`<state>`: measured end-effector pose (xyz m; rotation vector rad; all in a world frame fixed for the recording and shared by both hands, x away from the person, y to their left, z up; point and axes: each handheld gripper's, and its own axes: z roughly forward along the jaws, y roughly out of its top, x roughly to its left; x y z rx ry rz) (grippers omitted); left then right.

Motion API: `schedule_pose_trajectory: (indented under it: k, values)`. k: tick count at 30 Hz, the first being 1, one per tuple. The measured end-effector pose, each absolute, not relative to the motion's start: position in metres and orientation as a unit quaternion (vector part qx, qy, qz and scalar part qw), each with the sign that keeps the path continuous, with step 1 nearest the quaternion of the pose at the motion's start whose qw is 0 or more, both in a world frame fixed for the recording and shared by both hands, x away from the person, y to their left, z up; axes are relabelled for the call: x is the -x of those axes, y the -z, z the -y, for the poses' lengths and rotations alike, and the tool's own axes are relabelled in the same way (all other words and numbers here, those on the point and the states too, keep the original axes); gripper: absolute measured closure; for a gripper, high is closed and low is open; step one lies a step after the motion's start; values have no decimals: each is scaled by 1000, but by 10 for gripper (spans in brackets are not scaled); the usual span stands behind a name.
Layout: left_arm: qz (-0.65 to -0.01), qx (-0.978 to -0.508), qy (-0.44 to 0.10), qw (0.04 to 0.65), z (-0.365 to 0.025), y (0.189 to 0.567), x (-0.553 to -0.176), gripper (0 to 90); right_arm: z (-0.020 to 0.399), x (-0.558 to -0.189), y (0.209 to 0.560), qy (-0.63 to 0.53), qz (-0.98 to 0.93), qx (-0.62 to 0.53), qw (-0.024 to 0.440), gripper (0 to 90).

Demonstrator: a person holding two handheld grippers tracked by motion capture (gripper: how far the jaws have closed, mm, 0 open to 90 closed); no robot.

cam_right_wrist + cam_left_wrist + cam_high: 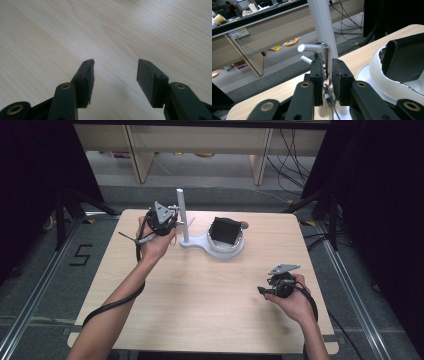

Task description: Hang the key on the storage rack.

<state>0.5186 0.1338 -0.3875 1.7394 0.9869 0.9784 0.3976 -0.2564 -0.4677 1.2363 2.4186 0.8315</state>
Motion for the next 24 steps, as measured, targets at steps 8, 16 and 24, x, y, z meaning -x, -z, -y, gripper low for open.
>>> schedule_pose_trajectory:
  k: [8, 16, 24]
  values:
    - [-394, -708, -368, 456, -140, 389, -511, 710, 259, -400, 468, -294, -843, -418, 166, 491]
    - [-392, -712, -354, 463, -150, 390, -503, 658, 259, -399, 466, -292, -845, -418, 161, 491]
    - [-395, -718, -335, 465, -167, 397, -489, 615, 259, -398, 467, -293, -841, -425, 162, 490]
